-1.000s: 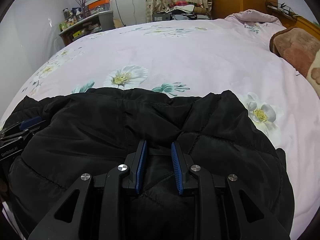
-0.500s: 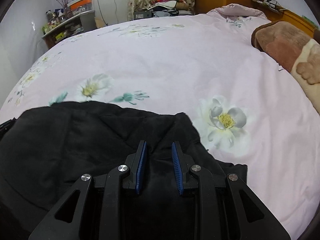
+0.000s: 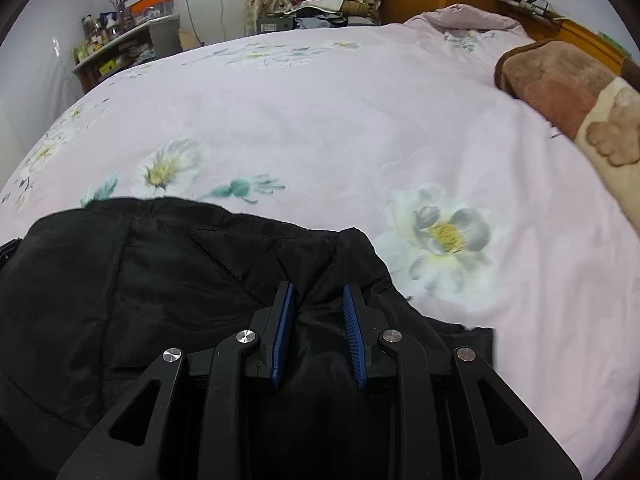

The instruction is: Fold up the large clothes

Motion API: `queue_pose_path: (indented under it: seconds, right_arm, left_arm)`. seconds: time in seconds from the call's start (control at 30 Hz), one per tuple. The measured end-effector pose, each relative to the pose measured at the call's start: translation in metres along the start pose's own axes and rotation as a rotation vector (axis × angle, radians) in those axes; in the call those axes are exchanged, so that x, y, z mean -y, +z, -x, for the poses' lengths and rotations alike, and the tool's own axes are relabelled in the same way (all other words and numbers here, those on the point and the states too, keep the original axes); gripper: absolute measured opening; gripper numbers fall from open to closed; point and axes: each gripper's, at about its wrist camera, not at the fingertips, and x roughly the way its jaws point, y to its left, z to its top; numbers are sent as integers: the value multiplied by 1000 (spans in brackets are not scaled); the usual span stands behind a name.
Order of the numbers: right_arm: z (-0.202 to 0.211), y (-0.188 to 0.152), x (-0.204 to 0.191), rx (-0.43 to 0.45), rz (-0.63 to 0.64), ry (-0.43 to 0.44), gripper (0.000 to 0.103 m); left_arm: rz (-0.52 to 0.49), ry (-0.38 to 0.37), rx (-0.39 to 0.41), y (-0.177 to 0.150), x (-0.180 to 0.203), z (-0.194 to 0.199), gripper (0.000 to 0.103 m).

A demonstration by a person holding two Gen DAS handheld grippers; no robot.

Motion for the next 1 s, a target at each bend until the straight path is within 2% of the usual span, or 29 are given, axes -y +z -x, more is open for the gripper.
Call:
queue_pose_path:
  seconds: [0.1,0.2,0.3,0.4,0.57,0.63,0.73,0.8,0.87,1.0]
  right_arm:
    - [42,2,-2,73,-19,41,25]
    - [76,-6,-20,132,3,101,25]
    - [95,-22,-50,152,46,192,25]
    - [76,-37,-67,96,85,200,25]
    - [34,-48,-53,77,60,192,25]
    - [26,-47,-52,64,55,189,25]
    - [36,-41,-53,63,53,180,25]
    - [58,-40,-46,98,36,184,25]
    - [79,-42,-30,158,20,154,25]
    - [67,-54,10,130,-31,54,25]
  left_arm:
    - [7,-22,48,1,4,35,60]
    - [-10,-110,101,-10,25,67,60]
    - [-79,-196,105,-29,60,75,60]
    - [-112,-180,30,-45,78,45,61]
    - [-99,-152,43,-54,82,22,62]
    - [-108,-131,32,-52,85,20,62]
    - [-95,-150,4,-44,81,34,59]
    - [-88,-159,36,-41,71,53,58]
    - [-93,-119,90,-43,53,70,58]
    - [-41,-30,85,-51,7,63,58]
